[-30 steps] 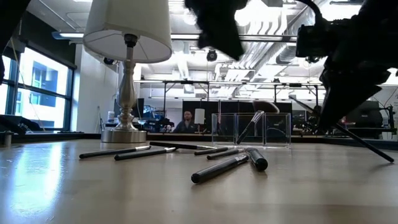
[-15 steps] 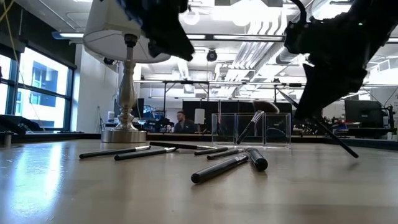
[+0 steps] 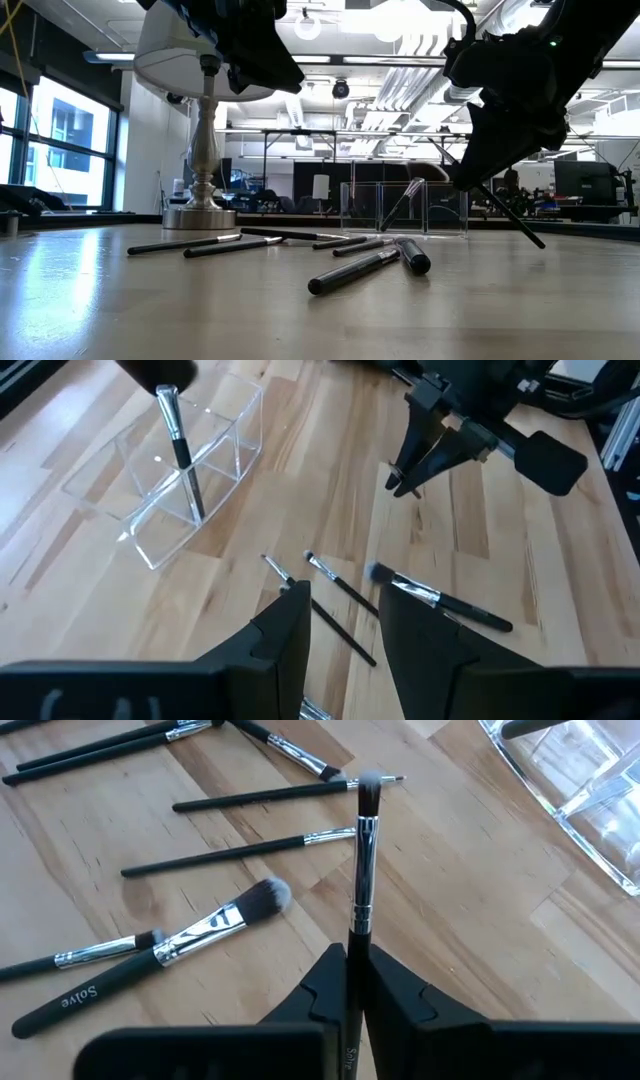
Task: Pick & Place Makeup Supplies
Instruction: Put the makeup brush into the transparent organizer
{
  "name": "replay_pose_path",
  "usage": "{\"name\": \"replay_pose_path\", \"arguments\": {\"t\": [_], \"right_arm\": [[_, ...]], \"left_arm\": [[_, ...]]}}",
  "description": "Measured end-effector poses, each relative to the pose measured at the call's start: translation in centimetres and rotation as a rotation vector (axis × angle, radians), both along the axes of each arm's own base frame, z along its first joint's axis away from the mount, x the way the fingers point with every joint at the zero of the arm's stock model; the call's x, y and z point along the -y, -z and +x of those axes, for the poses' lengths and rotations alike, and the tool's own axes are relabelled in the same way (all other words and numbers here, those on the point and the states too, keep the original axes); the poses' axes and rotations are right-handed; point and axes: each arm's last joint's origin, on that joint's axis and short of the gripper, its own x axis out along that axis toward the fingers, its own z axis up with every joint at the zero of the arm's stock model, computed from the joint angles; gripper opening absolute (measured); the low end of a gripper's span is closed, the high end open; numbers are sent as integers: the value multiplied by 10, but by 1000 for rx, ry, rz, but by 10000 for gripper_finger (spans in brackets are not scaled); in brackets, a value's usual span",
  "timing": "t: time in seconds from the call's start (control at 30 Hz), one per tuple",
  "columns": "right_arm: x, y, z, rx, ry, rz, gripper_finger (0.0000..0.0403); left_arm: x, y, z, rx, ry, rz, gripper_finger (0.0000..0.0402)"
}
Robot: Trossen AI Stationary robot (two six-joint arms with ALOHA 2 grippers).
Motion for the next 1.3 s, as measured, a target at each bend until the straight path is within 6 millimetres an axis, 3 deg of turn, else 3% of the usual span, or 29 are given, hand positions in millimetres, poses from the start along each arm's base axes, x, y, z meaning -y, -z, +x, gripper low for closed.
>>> {"name": "replay_pose_path", "arguments": {"t": [0.13, 0.37, 0.53, 0.73, 1.03, 1.3], "right_arm": [[0, -1, 1, 19, 8, -14, 31], [8, -5, 6, 148, 143, -114, 14], [19, -7, 10, 170, 193, -153, 10], [31, -14, 15, 177, 184, -149, 10], [36, -25, 16, 206, 163, -146, 10], [27, -28, 18, 253, 125, -80, 10]], "left_arm": [[0, 0, 0, -3, -11, 9, 120], [-1, 4, -10, -22, -16, 22, 120], [-3, 25, -35, -32, -53, -10, 120], [-5, 34, -59, 44, -95, -72, 120], [-5, 31, -61, 85, -110, -63, 120], [-5, 31, -61, 88, -108, -61, 120]]}}
